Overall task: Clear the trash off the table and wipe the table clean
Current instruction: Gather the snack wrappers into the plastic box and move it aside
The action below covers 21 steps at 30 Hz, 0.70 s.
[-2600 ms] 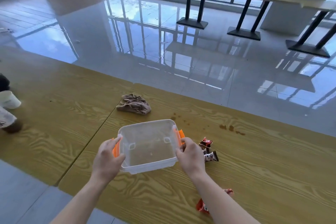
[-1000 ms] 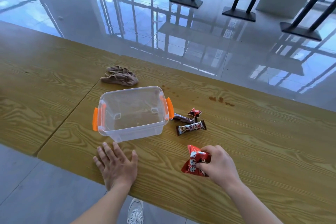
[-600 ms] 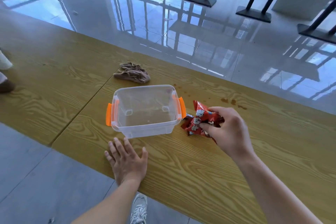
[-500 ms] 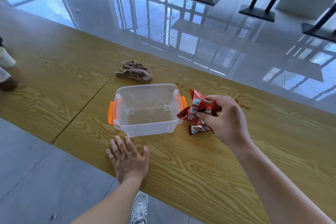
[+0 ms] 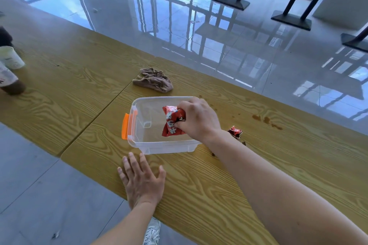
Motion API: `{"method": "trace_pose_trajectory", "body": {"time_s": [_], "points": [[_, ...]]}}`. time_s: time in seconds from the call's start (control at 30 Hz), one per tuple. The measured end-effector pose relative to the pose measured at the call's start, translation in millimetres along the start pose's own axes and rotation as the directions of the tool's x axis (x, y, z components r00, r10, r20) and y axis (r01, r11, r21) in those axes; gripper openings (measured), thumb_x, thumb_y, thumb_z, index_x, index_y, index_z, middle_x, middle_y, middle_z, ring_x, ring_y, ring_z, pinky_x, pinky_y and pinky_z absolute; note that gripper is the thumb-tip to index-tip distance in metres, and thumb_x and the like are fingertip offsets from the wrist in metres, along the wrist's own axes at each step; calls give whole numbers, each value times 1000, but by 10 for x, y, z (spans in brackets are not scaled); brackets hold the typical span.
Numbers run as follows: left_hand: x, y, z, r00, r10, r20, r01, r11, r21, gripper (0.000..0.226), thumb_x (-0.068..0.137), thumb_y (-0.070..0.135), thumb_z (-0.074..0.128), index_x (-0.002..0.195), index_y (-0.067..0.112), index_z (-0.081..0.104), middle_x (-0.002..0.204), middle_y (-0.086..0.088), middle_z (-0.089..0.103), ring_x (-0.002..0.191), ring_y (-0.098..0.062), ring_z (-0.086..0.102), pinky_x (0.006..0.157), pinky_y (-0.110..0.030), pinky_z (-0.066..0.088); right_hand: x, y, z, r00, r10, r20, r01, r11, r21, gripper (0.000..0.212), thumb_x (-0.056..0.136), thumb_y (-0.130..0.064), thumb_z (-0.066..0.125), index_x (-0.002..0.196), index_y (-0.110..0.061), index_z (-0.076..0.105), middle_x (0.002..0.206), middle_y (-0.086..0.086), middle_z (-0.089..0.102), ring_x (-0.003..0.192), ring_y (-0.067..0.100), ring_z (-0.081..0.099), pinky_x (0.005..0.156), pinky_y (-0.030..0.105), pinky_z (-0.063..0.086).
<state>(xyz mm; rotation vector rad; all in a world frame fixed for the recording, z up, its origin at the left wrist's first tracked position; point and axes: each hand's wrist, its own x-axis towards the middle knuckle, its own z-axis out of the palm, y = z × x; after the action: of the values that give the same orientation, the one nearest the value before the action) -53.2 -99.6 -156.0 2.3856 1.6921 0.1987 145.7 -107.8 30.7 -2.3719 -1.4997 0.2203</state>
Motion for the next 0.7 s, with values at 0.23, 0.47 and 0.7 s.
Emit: {"method": "trace_pose_trajectory", "body": {"time_s": [0.23, 0.47, 0.7], "points": [[0, -7, 5, 1000, 5, 0, -5, 1000, 9, 82, 80, 61, 34, 142, 7, 40, 155, -24, 27, 147, -39, 13, 119, -57, 8, 141, -66, 218, 995, -61, 83, 70, 991, -111, 33, 81, -31, 69, 112, -21, 67, 109, 5, 59, 109, 29, 49, 93, 39, 39], [-4, -4, 4, 1000, 10, -1, -10, 1000, 10, 83, 81, 62, 32, 142, 7, 40, 155, -23, 28, 147, -39, 13, 119, -57, 7, -79, 68, 39, 986, 33, -162, -11, 990, 138, 30, 85, -22, 72, 114, -19, 70, 118, 1, 66, 114, 23, 54, 86, 30, 45], [-8, 0, 7, 1000, 7, -12, -7, 1000, -11, 83, 79, 61, 33, 141, 5, 42, 153, -25, 30, 145, -41, 15, 118, -57, 8, -589, 833, -90, 919, 287, -271, -235, 950, 207, 25, 84, -20, 74, 108, -19, 71, 105, -4, 69, 96, 19, 62, 79, 32, 48]]}}
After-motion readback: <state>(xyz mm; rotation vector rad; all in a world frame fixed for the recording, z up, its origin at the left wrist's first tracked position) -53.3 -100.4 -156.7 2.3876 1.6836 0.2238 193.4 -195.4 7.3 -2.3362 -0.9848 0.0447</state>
